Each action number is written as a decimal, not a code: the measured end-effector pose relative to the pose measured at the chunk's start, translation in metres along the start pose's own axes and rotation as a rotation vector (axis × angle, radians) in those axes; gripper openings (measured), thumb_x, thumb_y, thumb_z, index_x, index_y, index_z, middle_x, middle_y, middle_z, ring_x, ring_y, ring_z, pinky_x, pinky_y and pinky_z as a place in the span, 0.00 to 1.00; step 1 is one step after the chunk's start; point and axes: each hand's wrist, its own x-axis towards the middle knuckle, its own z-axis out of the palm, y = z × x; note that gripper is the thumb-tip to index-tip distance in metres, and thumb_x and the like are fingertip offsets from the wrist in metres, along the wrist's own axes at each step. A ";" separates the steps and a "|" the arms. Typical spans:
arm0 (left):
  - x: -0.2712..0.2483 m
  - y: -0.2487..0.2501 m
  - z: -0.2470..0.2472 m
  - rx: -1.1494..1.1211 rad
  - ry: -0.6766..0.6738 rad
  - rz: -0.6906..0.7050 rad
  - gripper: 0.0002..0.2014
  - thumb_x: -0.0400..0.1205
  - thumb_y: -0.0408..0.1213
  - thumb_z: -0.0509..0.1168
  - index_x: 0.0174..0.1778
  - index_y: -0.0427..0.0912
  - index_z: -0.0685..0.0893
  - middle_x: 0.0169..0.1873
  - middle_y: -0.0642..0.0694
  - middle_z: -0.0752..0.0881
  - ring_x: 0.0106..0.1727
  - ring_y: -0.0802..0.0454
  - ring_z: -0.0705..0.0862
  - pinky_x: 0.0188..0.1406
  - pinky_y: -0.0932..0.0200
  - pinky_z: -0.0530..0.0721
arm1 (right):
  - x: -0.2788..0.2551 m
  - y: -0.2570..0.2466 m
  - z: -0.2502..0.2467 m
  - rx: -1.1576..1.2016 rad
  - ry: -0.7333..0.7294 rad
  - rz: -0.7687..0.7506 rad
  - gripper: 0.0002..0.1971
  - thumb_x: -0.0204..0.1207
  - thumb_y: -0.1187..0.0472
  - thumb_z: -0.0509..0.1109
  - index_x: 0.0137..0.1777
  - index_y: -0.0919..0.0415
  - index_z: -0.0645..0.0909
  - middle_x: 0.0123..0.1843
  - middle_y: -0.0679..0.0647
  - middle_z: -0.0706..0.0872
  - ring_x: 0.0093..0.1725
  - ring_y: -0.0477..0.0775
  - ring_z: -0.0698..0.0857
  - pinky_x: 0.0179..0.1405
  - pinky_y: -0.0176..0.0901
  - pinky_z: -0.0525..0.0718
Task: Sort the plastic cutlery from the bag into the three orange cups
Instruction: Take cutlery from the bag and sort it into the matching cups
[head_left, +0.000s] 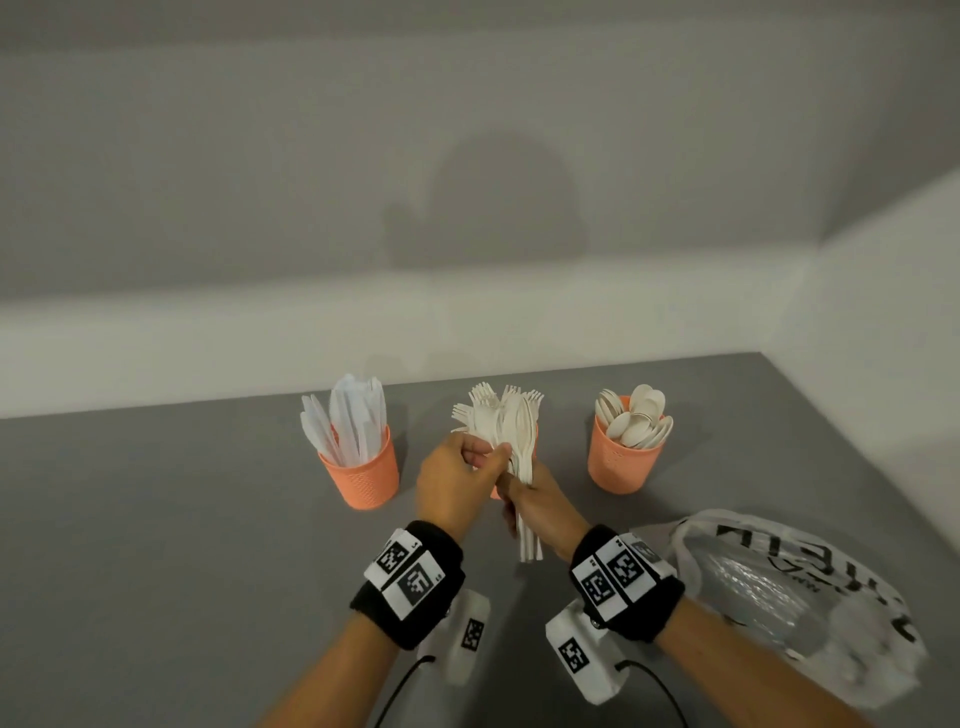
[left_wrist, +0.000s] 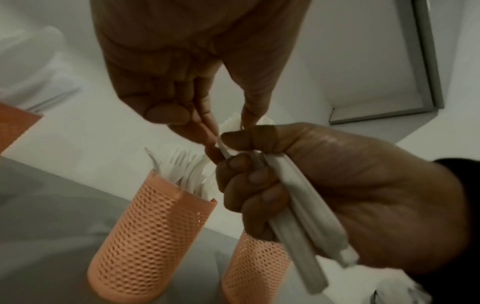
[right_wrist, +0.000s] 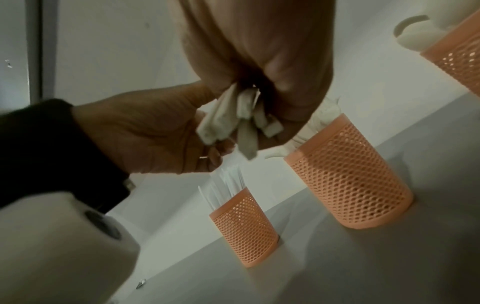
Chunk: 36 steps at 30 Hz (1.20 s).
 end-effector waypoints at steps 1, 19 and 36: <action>0.001 0.001 0.002 -0.012 -0.014 -0.015 0.09 0.75 0.45 0.71 0.37 0.43 0.82 0.32 0.52 0.84 0.33 0.58 0.81 0.34 0.66 0.79 | 0.000 0.001 -0.001 0.013 0.010 0.009 0.18 0.83 0.63 0.59 0.72 0.65 0.70 0.38 0.45 0.80 0.24 0.30 0.79 0.23 0.21 0.73; 0.022 0.013 -0.008 -0.510 0.172 -0.081 0.04 0.83 0.34 0.58 0.46 0.37 0.71 0.28 0.47 0.75 0.27 0.52 0.75 0.23 0.61 0.75 | -0.006 0.009 -0.015 0.244 0.064 0.166 0.05 0.82 0.57 0.62 0.47 0.56 0.76 0.31 0.52 0.71 0.23 0.45 0.75 0.22 0.40 0.81; 0.004 0.023 0.027 -0.269 -0.111 -0.207 0.07 0.77 0.38 0.61 0.38 0.37 0.75 0.26 0.45 0.75 0.25 0.53 0.72 0.22 0.62 0.67 | -0.015 0.005 -0.020 0.162 -0.015 0.121 0.05 0.83 0.53 0.60 0.52 0.51 0.75 0.31 0.49 0.74 0.22 0.43 0.73 0.21 0.36 0.73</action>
